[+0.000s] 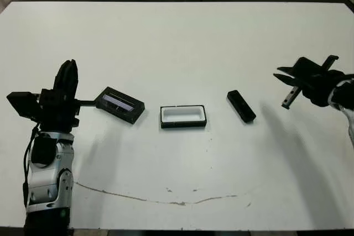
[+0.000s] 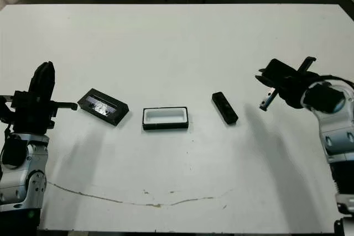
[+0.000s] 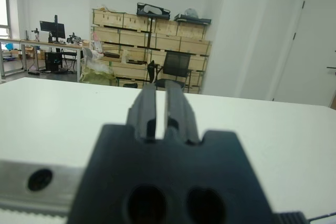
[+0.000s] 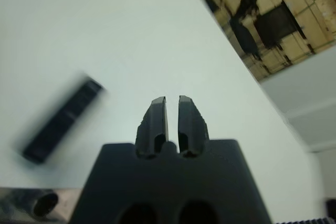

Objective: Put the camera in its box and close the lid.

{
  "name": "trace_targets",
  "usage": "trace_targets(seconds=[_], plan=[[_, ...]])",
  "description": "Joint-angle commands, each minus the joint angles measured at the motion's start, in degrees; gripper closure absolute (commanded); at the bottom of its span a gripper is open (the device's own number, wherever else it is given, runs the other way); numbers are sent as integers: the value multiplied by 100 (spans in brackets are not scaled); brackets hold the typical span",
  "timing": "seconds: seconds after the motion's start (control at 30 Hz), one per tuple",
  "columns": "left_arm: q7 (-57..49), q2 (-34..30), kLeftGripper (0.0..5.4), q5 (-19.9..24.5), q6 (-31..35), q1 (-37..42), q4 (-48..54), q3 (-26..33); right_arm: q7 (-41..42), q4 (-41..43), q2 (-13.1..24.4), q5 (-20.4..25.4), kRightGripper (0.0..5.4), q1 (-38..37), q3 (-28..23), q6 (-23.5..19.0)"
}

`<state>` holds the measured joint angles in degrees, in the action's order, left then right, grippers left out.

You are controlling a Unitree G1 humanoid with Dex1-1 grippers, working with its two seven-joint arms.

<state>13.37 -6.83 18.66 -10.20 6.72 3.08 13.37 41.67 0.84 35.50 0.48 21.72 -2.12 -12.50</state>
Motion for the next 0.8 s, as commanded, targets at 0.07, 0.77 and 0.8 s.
trace_targets(seconds=[0.07,0.77,0.8], plan=[[22,-41,537,-17,36,-102,-96,6,-341,652,-715,955,540,-651,-370,-607],[8,-5,537,73,144,-128,-41,15,-2391,1580,-1787,741,540,-1922,-169,-416],[-3,-7,537,63,151,-130,-32,10,-2369,1555,-1777,728,540,-1930,-157,-371]])
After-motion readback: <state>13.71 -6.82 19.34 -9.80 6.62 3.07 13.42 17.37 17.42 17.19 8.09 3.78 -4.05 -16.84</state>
